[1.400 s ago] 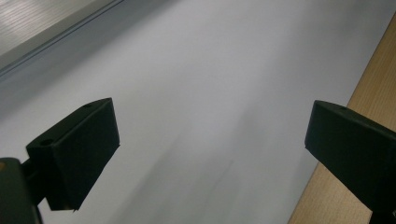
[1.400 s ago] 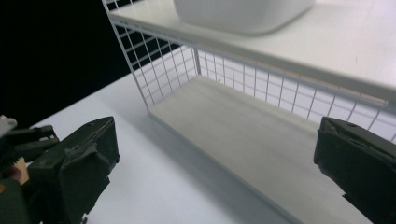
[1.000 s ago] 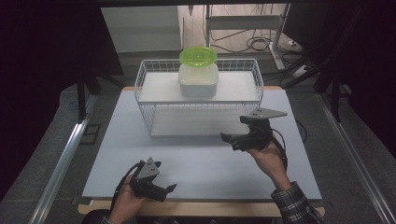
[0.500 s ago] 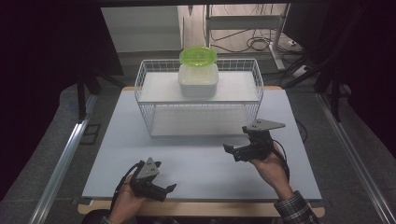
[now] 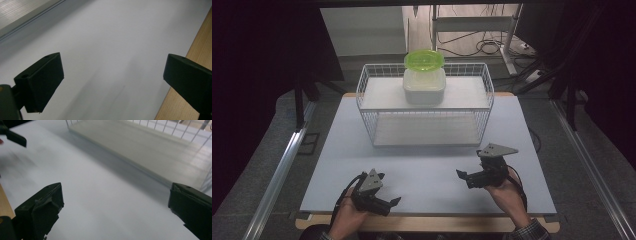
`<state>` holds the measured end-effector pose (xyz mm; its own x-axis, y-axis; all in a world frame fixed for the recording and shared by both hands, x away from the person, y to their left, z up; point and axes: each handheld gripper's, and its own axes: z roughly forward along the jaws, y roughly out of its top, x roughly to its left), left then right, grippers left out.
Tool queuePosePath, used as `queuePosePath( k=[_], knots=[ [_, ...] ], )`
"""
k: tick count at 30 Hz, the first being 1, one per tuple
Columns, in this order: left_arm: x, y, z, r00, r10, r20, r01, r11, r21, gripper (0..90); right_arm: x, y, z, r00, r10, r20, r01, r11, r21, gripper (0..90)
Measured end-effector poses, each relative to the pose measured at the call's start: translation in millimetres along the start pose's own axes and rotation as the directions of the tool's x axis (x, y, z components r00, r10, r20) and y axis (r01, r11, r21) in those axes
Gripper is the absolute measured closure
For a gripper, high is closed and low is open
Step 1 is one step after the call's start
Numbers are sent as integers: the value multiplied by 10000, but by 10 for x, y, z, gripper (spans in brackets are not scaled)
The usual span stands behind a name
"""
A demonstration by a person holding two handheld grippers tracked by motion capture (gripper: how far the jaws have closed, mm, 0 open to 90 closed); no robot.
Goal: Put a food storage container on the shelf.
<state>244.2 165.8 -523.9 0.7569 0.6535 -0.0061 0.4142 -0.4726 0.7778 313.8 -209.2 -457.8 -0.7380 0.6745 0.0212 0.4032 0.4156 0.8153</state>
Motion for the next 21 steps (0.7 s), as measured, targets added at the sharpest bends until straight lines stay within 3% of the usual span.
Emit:
queuePosePath(
  k=[5, 10, 14, 17, 21],
  knots=[
    [1, -3, 4, 10000, 24, -11, -24, 10000, 22, 28, 11, -201, 10, 9999, 8, 156, -13, 9996, 274, 4],
    [0, -2, 4, 10000, 7, 3, -7, 10000, 56, 28, 60, -359, 25, 9982, -431, 413, 403, 9969, 675, 5],
    [-3, -2, 9, 10000, 13, 15, -13, 9999, 109, 28, 71, -465, 95, 9986, -367, 387, 314, 9912, 1287, 8],
    [-5, -1, 11, 10000, 21, 12, -21, 9999, 127, 28, 79, -510, 158, 9982, -404, 440, 322, 9844, 1731, 8],
    [0, 4, 8, 10000, -21, 22, 21, 9999, 99, 27, 97, -503, 167, 9974, -545, 480, 453, 9835, 1752, 8]
  ],
)
